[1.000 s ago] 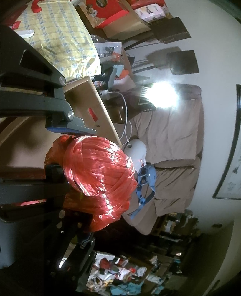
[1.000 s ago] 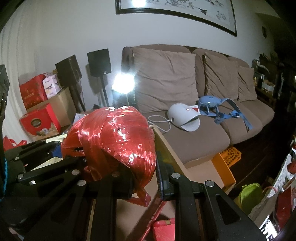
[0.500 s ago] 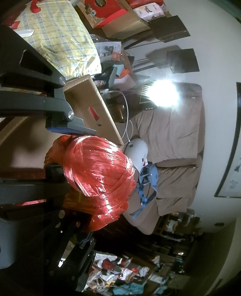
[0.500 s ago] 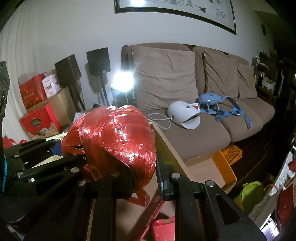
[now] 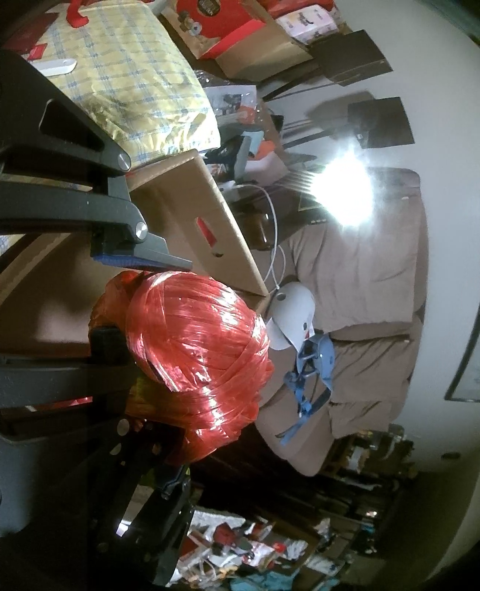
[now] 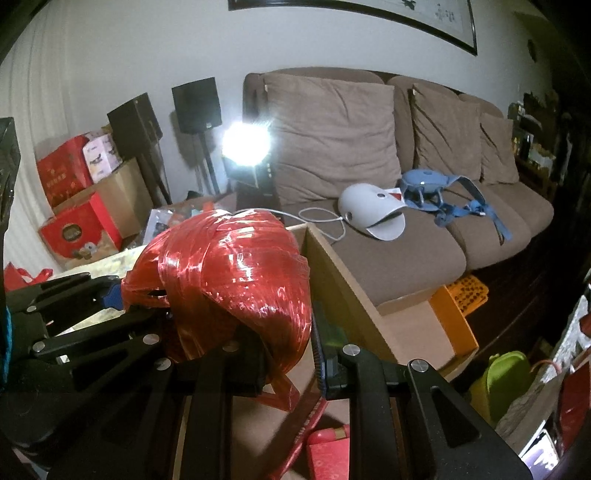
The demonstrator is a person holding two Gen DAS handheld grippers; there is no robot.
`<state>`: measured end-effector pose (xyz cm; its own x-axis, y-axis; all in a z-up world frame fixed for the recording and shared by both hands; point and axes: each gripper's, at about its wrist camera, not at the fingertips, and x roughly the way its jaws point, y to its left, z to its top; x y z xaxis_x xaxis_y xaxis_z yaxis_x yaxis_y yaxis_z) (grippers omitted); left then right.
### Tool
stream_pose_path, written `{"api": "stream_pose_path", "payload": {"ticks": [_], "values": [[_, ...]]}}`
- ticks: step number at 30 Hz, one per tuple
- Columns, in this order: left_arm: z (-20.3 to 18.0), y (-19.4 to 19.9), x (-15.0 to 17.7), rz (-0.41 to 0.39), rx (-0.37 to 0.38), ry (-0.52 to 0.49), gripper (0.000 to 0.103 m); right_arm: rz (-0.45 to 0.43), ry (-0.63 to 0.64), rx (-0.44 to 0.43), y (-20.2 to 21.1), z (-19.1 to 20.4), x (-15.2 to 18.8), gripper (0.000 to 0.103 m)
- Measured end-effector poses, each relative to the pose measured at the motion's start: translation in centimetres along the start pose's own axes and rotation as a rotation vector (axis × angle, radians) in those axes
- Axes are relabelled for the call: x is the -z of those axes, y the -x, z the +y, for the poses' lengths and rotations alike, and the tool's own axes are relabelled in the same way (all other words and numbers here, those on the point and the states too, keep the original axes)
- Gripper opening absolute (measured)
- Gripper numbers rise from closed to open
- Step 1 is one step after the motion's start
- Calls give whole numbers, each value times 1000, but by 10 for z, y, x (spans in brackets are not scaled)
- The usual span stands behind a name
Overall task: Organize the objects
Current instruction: 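Bring the held red ribbon bundle with both tools above the box interior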
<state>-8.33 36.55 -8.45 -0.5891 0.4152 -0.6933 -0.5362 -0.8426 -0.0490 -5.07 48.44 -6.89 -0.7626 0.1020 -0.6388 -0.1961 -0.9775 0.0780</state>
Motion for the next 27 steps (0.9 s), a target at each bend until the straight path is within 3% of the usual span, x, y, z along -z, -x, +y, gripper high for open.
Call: {"api": "stream_pose_path", "payload": {"ticks": [27], "values": [[4,-12,3,51,3,0,21,54,-3,-5,-11,-1,3,20]]}}
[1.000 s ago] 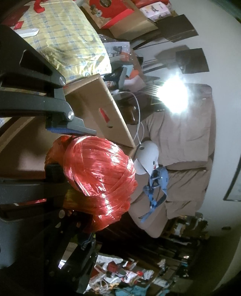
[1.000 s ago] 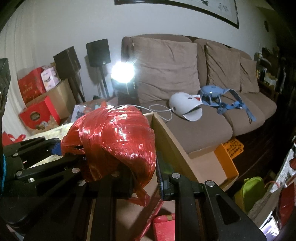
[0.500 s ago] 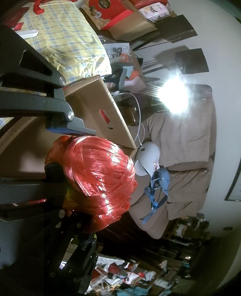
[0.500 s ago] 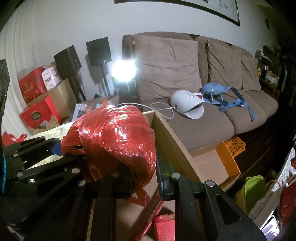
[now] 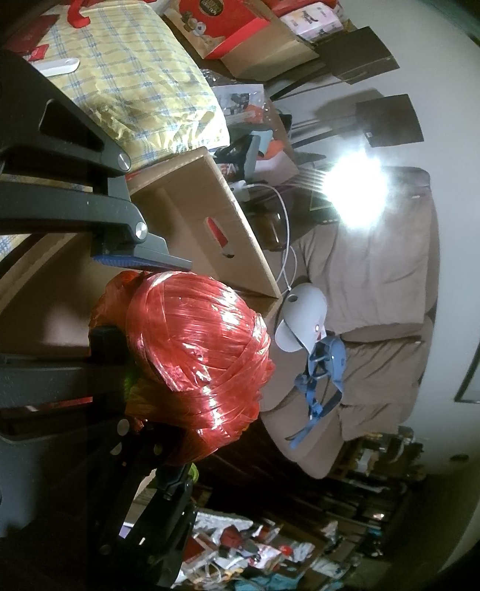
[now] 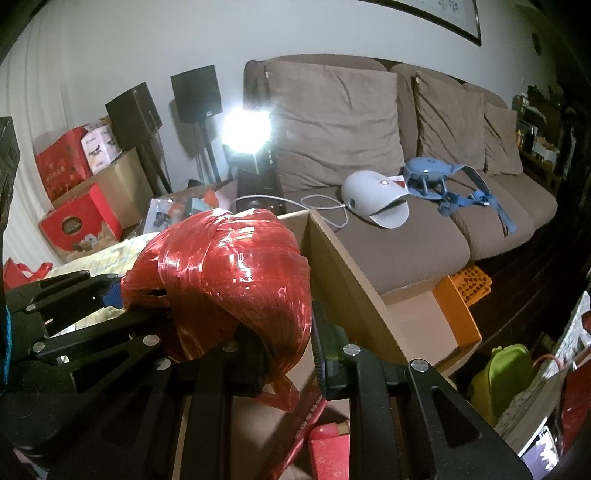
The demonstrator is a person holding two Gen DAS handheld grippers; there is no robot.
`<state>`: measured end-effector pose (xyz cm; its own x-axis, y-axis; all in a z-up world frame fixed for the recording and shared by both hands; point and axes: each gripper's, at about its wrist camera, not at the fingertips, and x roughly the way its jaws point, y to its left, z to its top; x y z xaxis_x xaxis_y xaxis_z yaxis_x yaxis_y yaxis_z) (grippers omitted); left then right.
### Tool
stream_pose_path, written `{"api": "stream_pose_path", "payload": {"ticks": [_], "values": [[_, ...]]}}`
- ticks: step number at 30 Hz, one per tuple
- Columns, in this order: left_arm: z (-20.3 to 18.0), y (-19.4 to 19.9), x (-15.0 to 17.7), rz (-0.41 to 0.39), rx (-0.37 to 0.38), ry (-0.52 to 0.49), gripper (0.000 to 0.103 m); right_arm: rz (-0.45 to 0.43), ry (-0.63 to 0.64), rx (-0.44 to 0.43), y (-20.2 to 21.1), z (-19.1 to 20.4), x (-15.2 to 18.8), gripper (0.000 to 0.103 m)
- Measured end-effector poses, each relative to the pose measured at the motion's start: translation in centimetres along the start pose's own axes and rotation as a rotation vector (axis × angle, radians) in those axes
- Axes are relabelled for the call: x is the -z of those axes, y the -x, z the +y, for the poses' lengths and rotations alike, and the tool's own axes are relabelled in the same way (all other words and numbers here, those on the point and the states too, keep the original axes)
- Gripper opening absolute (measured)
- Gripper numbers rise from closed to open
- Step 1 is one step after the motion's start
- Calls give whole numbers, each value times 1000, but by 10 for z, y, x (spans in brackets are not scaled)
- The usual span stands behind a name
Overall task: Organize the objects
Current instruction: 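Bring the held red ribbon bundle with both tools above the box interior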
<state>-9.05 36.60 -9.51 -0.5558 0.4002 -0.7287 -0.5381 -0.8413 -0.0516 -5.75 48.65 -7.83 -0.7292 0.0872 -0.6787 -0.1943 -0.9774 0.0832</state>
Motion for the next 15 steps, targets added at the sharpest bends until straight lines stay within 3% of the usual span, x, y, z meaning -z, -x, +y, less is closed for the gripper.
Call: {"api": "stream_pose_path", "payload": {"ticks": [15], "values": [[2,-9,2,34,2,-5,21,32,-2,1,-8,0,3,20]]}}
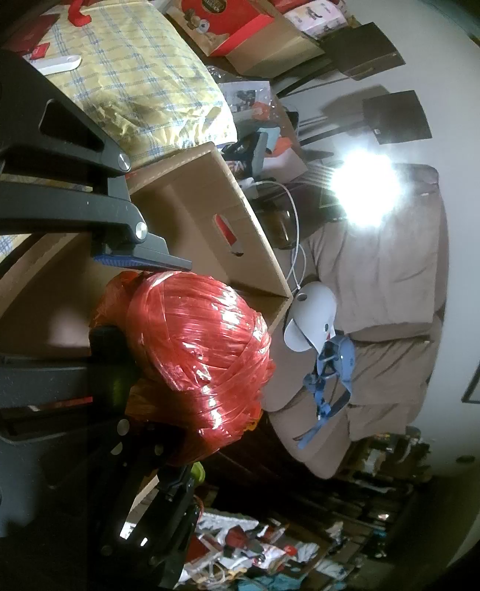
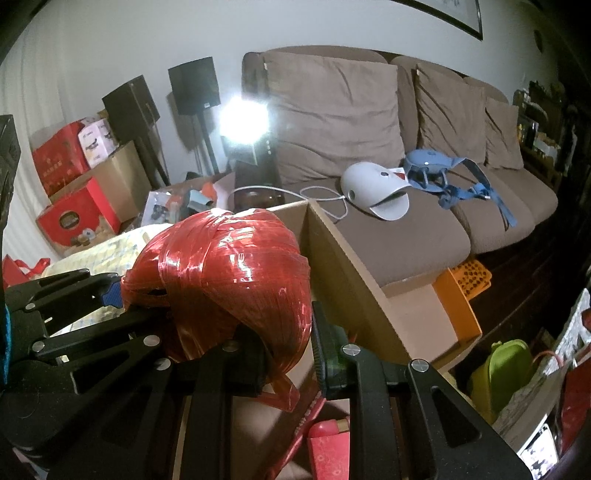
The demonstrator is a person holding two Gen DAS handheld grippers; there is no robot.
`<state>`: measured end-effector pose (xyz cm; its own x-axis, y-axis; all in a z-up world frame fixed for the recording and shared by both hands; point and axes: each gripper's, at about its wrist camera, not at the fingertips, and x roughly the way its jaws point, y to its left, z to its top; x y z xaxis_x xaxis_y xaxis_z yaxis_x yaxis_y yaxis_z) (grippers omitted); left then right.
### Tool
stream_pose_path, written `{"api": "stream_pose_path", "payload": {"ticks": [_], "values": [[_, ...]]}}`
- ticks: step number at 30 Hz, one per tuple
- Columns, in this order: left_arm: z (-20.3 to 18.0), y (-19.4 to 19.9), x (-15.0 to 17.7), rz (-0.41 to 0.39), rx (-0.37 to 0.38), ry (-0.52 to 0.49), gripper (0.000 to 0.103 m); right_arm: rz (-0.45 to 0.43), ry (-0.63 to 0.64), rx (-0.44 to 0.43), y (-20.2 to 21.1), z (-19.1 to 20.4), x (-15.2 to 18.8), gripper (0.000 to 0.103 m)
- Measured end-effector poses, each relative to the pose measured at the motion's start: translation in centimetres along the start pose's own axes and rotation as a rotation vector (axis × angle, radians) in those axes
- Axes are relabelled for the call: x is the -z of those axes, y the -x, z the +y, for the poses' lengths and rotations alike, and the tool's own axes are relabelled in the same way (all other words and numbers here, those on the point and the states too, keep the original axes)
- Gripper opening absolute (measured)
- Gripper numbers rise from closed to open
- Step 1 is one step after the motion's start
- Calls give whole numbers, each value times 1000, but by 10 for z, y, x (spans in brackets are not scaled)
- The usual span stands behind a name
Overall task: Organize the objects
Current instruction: 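Bring the held red ribbon bundle with both tools above the box interior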
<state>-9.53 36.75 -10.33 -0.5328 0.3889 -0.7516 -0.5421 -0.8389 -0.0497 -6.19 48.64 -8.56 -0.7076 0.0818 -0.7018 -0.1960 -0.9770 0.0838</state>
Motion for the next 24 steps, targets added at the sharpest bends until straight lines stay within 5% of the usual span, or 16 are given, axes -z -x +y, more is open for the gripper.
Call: {"api": "stream_pose_path", "payload": {"ticks": [24], "values": [[2,-12,4,59,-4,-7,21,45,-12,-13,-12,-1,5,20]]}}
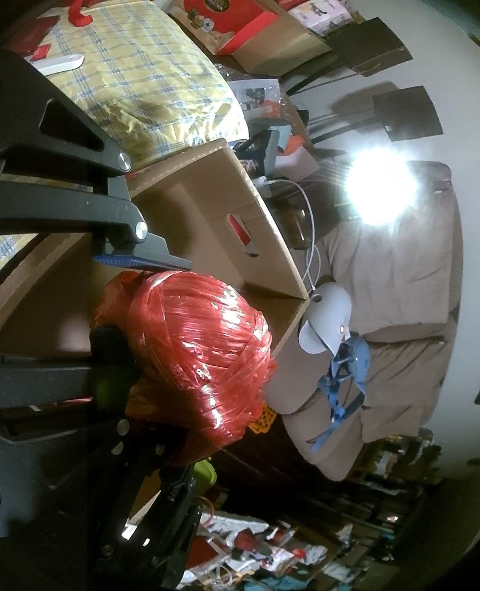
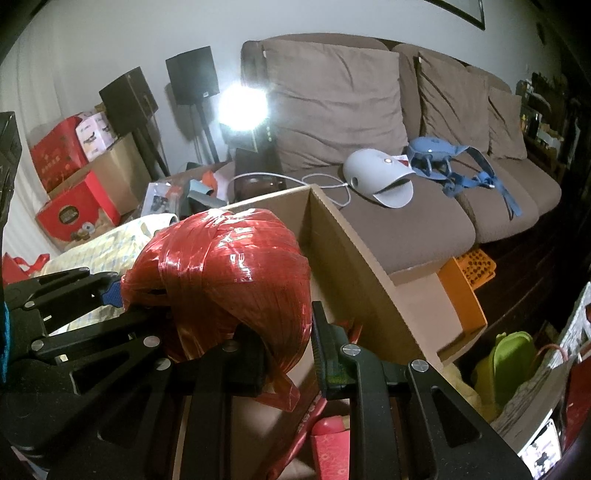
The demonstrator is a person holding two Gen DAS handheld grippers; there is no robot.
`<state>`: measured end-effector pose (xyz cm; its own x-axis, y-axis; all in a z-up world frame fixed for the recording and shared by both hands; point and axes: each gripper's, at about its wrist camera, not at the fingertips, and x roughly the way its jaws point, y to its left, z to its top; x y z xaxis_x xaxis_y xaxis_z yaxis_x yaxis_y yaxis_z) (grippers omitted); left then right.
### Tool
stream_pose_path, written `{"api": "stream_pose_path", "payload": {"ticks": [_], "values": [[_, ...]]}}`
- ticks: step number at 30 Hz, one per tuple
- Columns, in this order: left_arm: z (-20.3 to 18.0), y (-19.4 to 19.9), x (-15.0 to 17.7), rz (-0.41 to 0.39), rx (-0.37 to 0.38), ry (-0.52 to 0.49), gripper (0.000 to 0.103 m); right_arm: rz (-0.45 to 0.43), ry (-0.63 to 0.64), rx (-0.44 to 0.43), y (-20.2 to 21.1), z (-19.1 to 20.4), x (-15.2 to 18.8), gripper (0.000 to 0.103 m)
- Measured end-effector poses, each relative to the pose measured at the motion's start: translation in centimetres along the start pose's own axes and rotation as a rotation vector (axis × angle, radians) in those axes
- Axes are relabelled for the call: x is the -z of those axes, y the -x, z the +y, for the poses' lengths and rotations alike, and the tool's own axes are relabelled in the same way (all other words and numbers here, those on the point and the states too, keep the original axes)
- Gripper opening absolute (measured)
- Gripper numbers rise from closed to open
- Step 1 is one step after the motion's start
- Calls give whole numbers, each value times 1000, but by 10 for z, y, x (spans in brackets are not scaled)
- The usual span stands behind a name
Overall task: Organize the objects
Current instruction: 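Bring the held red ribbon bundle with both tools above the box interior, then lower the red ribbon bundle with both tools into the cardboard box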
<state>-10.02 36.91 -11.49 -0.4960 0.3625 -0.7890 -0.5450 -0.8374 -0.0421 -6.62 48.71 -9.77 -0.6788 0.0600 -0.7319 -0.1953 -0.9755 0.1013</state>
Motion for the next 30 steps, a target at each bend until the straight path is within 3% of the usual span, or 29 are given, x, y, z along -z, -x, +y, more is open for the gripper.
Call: {"api": "stream_pose_path", "payload": {"ticks": [30], "values": [[2,-17,5,86,-15,-18,21,78,-37,-26,-18,-3,7,20]]}}
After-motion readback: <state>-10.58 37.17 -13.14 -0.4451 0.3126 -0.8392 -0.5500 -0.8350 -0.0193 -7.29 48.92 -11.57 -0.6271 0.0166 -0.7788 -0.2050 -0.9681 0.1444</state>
